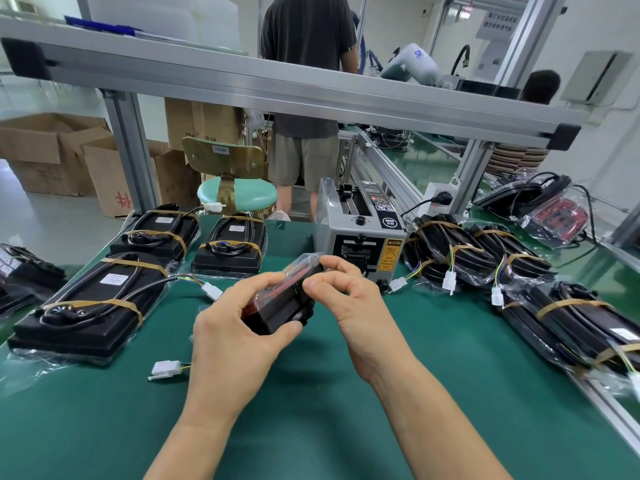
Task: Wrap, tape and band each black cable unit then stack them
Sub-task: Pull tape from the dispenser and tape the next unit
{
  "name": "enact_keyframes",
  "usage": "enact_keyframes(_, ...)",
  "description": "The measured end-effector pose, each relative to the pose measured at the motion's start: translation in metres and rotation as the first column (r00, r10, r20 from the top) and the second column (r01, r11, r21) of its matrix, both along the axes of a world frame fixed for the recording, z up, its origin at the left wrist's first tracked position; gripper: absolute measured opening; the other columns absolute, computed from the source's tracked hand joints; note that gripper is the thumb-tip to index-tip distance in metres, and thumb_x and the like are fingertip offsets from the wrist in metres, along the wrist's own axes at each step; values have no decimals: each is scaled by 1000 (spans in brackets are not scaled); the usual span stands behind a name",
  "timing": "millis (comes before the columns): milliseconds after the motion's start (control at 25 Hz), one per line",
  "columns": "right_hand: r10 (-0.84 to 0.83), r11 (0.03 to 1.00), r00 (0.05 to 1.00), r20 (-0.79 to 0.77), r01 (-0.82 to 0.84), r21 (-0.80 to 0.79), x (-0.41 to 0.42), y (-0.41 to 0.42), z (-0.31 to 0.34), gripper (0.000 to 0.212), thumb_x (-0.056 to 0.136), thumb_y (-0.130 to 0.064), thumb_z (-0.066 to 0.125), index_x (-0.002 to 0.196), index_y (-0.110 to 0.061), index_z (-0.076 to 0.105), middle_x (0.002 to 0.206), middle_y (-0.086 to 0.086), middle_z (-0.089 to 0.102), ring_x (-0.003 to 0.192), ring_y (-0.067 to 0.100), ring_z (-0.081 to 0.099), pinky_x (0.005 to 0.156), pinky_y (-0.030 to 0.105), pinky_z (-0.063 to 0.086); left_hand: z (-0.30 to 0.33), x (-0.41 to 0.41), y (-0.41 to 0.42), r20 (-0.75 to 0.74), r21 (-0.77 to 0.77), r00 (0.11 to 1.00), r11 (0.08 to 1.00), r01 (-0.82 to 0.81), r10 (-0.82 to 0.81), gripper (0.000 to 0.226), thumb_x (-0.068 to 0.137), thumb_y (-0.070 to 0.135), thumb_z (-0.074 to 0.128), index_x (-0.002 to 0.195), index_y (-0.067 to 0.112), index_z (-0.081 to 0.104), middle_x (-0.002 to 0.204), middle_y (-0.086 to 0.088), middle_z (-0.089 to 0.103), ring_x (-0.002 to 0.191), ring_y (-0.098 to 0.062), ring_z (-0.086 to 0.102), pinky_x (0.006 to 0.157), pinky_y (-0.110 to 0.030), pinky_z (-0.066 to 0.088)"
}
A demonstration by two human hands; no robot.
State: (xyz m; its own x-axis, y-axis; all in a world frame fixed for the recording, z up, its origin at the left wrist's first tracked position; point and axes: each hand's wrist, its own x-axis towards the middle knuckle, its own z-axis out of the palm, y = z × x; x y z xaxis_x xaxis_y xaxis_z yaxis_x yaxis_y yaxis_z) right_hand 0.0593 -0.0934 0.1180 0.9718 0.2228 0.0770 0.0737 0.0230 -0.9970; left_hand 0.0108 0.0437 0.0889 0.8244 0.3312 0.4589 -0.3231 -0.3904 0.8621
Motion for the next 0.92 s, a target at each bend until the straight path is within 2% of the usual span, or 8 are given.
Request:
enact_keyframes(200,-25,1000,999,20,25,-18,1,2,-1,15,84,-10,68,70,-16,70,126,-10,50,99,-22,48,91,16,37,0,0,0,5,17,1000,1000,-3,2,57,56,6,87,101,36,69,89,19,70,79,-2,65,76,-10,46)
enact_keyframes(400,-78,996,996,52,81,-47,0,6,-4,20,83,-13,69,65,-21,70,119,-18,50,103,-15,50,81,13,37,0,0,0,5,12,1000,1000,-2,2,57,55,5,86,101,35,69,88,20,70,78,-1,65,74,-7,44)
enact_keyframes(560,-115,989,989,96,123,-80,-1,9,-5,22,82,-13,68,61,-21,69,117,-19,51,106,-9,51,82,14,37,1,0,0,8,15,1000,1000,-4,4,58,55,5,86,100,37,69,87,21,69,77,-1,65,72,-6,44)
enact_keyframes(760,-67,995,998,-3,67,78,0,7,-3,21,83,-8,65,65,-18,71,120,-12,53,100,-13,54,80,13,36,0,-1,1,15,-1,1000,1000,10,-10,57,56,4,86,100,36,69,87,17,71,78,-5,66,75,-10,47)
enact_keyframes(920,-52,997,998,30,51,56,0,7,-3,28,82,-8,67,58,-21,69,123,-10,52,98,-19,51,86,17,37,1,-1,1,12,-1,1000,1000,6,-6,58,56,3,86,100,35,69,86,17,71,78,-4,66,74,-10,47)
